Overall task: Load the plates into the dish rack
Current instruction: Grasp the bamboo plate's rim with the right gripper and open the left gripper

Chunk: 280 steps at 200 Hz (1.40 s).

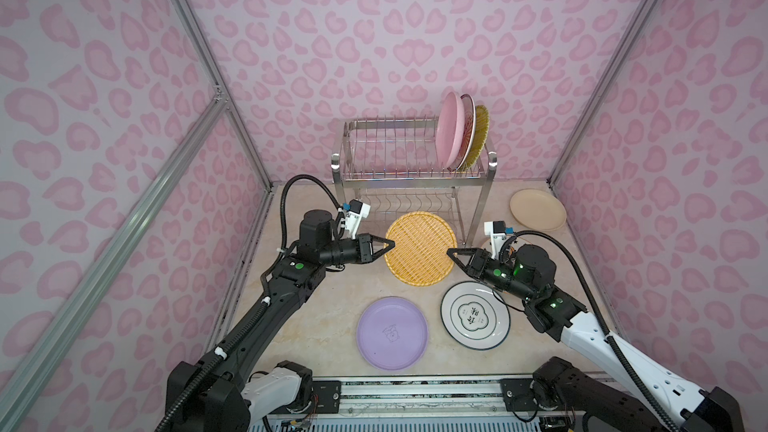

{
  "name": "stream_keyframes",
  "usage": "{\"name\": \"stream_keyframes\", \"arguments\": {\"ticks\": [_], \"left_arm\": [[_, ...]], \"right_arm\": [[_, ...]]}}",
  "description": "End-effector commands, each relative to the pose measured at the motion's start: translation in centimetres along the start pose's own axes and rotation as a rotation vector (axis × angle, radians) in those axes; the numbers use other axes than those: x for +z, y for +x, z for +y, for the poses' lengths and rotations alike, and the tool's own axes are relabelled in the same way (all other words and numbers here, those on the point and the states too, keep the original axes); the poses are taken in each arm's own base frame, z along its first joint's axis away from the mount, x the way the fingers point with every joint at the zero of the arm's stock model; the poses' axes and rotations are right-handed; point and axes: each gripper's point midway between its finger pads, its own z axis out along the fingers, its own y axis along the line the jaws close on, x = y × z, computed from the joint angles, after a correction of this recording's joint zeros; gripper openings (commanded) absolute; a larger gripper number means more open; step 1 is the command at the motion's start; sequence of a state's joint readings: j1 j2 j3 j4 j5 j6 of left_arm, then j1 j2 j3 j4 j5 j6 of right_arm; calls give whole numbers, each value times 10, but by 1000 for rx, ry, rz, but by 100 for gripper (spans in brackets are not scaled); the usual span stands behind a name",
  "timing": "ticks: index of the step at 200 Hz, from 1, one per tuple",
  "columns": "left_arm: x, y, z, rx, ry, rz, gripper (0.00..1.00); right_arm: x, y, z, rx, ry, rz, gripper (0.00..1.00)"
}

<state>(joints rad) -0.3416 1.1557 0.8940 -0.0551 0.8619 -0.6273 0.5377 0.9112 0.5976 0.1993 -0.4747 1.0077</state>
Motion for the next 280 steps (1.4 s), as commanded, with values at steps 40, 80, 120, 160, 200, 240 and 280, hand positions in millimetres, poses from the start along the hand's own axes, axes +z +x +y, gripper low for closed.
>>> {"name": "stream_keyframes", "arguments": {"ticks": [40, 80, 120, 160, 200, 240, 280], "left_arm": [[-1, -1, -5, 29, 24, -6, 3], [-1, 0, -5, 32, 22, -5, 3], [-1, 0, -4, 30, 18, -5, 3], [-2, 0, -5, 34, 19, -6, 3], [-3, -1, -7, 36, 19, -8, 12], [-6, -1, -13, 59, 31, -15, 64], [-22, -4, -36, 147, 61, -72, 98]], "right_arm": [[-1, 2, 12, -8, -57, -22, 25], [3, 7, 16, -17, -64, -14, 23], [5, 9, 17, -6, -72, -14, 17], [5, 9, 23, -9, -86, -21, 4], [3, 8, 24, -10, -82, -41, 0], [2, 7, 23, -11, -72, -46, 0], [-3, 5, 23, -28, -53, -55, 0]]}}
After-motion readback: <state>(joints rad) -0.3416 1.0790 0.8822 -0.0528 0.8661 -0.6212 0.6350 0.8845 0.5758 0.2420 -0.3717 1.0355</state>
